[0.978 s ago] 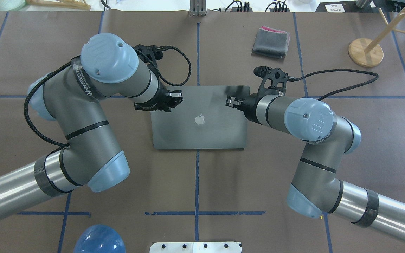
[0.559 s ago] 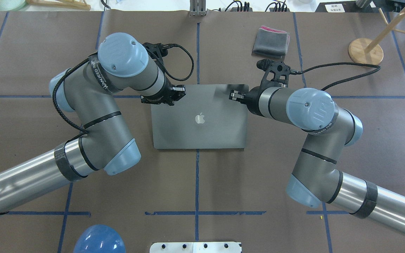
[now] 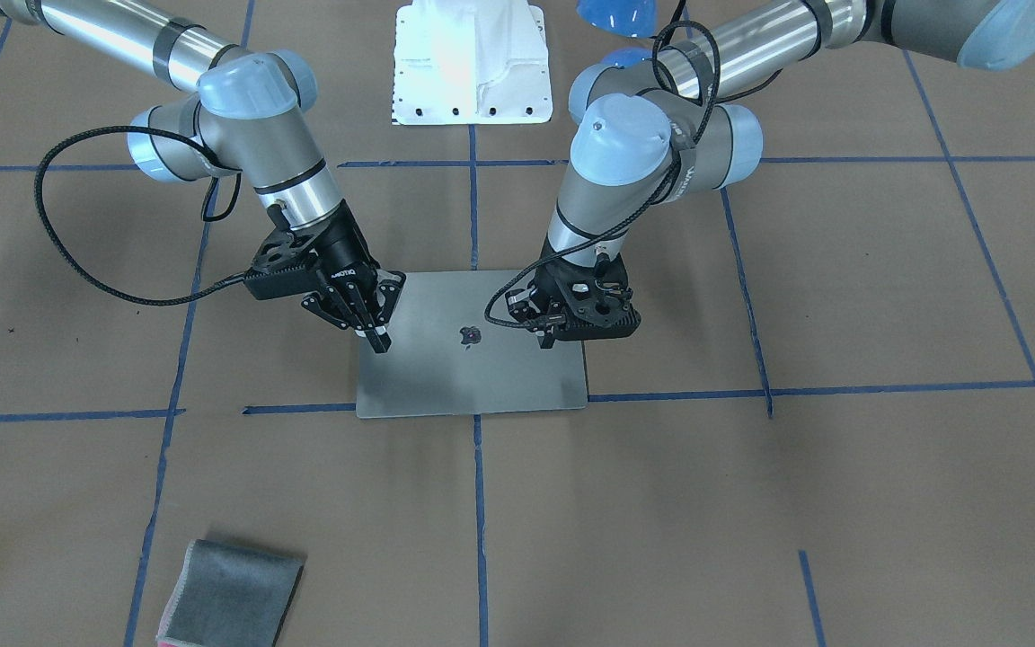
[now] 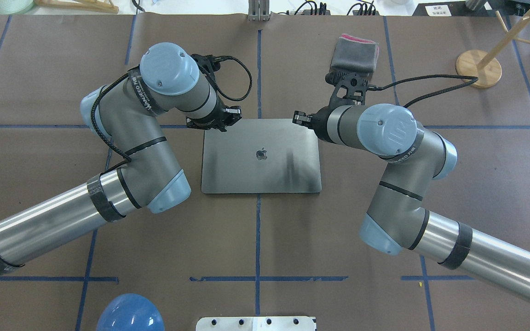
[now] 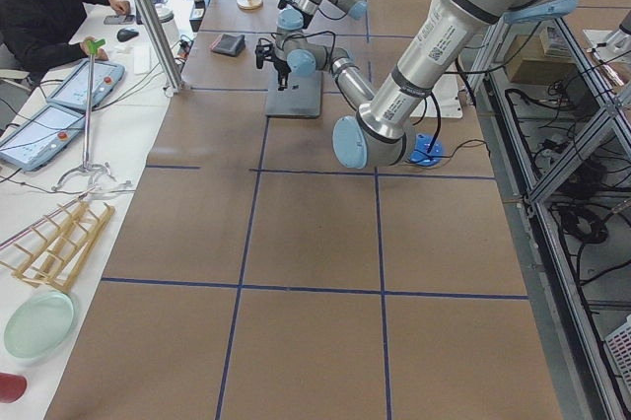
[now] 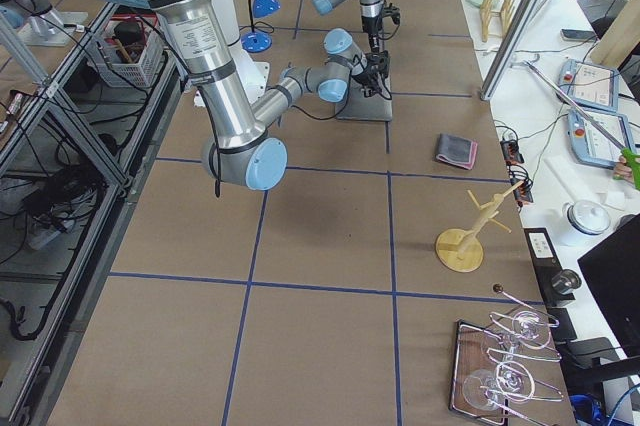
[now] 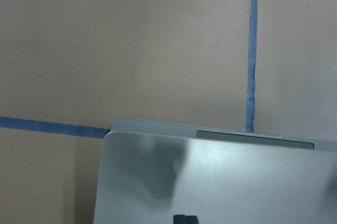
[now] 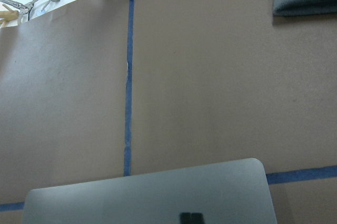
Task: Close laptop
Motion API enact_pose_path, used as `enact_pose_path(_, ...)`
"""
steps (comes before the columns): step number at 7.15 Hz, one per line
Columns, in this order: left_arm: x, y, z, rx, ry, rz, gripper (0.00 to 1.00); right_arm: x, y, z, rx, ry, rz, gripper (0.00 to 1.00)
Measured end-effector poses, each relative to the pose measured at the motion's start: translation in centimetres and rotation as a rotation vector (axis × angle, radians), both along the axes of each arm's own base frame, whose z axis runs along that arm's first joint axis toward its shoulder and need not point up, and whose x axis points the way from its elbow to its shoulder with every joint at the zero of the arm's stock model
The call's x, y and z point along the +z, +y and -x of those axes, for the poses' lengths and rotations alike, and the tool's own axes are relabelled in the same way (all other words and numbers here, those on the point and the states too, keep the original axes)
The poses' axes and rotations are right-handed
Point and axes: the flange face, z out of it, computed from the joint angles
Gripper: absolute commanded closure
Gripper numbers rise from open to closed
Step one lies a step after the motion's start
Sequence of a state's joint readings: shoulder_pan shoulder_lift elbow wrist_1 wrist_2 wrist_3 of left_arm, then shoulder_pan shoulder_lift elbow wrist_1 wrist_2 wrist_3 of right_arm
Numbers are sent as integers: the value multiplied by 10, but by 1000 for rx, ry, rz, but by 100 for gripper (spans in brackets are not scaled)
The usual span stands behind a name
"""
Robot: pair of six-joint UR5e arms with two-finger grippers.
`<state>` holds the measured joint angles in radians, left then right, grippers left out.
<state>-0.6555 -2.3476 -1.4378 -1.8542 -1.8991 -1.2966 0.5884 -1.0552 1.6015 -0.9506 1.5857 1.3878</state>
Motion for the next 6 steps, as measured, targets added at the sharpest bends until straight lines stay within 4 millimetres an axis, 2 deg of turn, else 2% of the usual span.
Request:
enact_pose_path(1, 6, -7, -8, 0, -1, 0, 100, 5, -9, -2, -9, 6, 13, 99)
enact_pose_path(2, 17, -13, -16, 0, -3, 1, 100, 5, -21, -14, -31, -5, 32, 96)
enact_pose_path(4, 34, -19, -27, 3, -15, 10, 100, 2, -47, -50, -81, -44, 73, 77)
enact_pose_path(6, 44, -19, -36, 10, -26, 15, 100, 1, -60, -72, -102, -65, 94, 62)
